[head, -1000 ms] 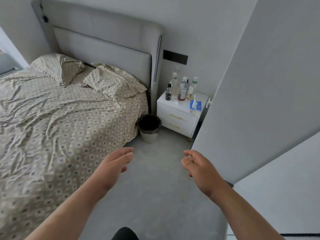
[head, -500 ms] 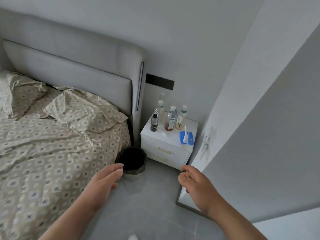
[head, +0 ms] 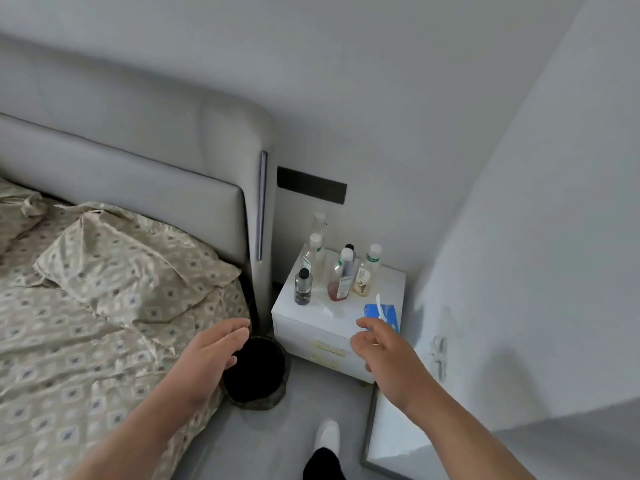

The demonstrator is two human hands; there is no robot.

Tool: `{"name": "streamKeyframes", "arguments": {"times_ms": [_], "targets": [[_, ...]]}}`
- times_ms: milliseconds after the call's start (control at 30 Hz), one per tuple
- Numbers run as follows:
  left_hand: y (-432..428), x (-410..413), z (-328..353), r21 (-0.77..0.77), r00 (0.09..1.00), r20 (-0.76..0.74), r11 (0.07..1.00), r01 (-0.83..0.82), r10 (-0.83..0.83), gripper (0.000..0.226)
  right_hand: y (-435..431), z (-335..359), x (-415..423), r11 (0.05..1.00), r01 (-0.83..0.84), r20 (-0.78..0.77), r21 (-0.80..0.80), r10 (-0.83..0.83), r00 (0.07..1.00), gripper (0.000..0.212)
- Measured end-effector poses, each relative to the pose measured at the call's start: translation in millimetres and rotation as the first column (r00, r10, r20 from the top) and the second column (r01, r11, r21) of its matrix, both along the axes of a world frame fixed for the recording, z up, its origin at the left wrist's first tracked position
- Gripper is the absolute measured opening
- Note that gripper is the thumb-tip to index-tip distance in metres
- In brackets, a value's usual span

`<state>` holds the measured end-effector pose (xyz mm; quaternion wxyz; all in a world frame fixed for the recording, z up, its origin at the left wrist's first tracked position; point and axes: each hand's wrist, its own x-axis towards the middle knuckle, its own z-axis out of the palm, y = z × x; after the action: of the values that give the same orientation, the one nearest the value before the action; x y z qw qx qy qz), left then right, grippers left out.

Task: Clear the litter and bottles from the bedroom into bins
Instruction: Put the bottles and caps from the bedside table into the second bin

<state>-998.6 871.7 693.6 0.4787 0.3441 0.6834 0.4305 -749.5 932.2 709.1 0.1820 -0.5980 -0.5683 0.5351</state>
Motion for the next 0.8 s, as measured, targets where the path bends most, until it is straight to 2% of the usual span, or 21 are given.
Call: {"name": "streamKeyframes", "arguments": {"times_ms": [133,333,500,567,633,700,767,800], "targets": [[68.6,-7.1,-14.0,-0.055,0.999,-0.017,0.998,-0.039,0.038,0.019,83.9,-20.6,-16.5,0.999,0.021,-0.007,-0.037,-0.021,1.0,0.038],[160.1,-8.5,-35.4,-0.117,0.999,-0.005,0.992,-0.054,0.054,0.024,183.6,-50.1,-34.6,0.986,0.145,0.012,-0.08,-0.145,0.989,0.036],[220.0,-7.6,-51.0,-0.183,0.999,0.036,0.982,0.04,-0.034,0.021,228.0,-79.5,-30.7,0.948,0.286,0.041,-0.142,-0.283,0.958,0.036],[244.7,-7.8,-58.2,-0.173,0.995,0.037,0.98,0.094,-0.089,0.009,242.7,-90.8,-29.4,0.934,0.323,0.048,-0.153,-0.319,0.946,0.022],[271.0,-10.5,-75.1,-0.164,0.989,0.034,0.975,0.151,-0.147,0.012,255.2,-105.5,-28.1,0.924,0.351,0.062,-0.149,-0.346,0.936,0.01],[299.6,-14.6,-100.0,-0.18,0.983,-0.008,0.967,0.182,-0.186,0.015,264.5,-124.1,-27.7,0.912,0.386,0.085,-0.141,-0.377,0.922,0.017],[328.1,-14.7,-125.1,-0.192,0.976,-0.069,0.963,0.189,-0.205,0.032,273.3,-143.9,-27.0,0.902,0.415,0.098,-0.118,-0.405,0.909,0.029],[341.1,-14.7,-138.2,-0.183,0.971,-0.106,0.964,0.194,-0.216,0.033,276.4,-154.1,-26.7,0.899,0.425,0.106,-0.103,-0.415,0.904,0.032]]}}
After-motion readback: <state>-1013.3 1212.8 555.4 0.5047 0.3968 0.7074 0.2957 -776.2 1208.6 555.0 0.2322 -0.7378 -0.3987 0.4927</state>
